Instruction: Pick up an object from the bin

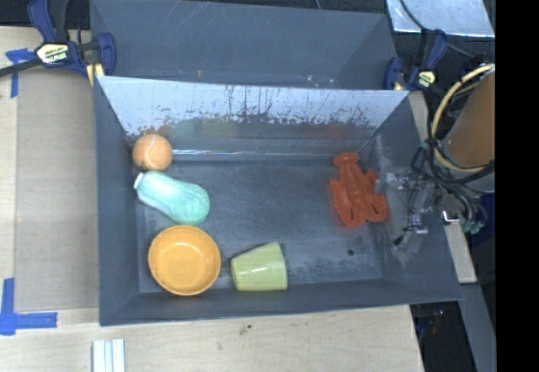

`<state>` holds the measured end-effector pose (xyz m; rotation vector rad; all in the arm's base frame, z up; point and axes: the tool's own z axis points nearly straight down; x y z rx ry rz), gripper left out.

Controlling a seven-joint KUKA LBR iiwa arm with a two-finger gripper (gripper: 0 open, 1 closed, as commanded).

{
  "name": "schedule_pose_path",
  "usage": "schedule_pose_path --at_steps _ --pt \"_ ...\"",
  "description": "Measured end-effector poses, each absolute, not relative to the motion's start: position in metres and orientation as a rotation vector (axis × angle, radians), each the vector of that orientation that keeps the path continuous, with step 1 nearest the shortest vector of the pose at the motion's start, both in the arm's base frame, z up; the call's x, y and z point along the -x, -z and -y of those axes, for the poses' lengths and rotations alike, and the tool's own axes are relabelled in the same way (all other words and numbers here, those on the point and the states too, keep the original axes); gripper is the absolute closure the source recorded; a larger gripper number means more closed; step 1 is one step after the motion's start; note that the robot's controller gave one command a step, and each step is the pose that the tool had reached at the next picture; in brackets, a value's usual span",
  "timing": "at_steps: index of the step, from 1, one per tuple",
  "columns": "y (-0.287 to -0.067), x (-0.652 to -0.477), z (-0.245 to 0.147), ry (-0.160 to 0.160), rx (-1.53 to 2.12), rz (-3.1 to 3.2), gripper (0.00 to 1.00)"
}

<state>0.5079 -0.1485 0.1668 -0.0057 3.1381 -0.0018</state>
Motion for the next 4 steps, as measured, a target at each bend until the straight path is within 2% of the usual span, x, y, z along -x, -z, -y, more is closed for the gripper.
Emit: schedule_pose_path --at_steps 1,2,3,4 --pt "-0.167 -0.508 0.149 0.002 0.006 -3.138 0.00" --pt "-0.179 -0.520 0.135 0.004 0.099 -3.132 0.00" --pt "-0.103 -0.487 0.153 0.001 -0.242 -3.133 0.00" --pt "-0.099 -0.522 0.101 0.008 0.291 -3.103 0.00"
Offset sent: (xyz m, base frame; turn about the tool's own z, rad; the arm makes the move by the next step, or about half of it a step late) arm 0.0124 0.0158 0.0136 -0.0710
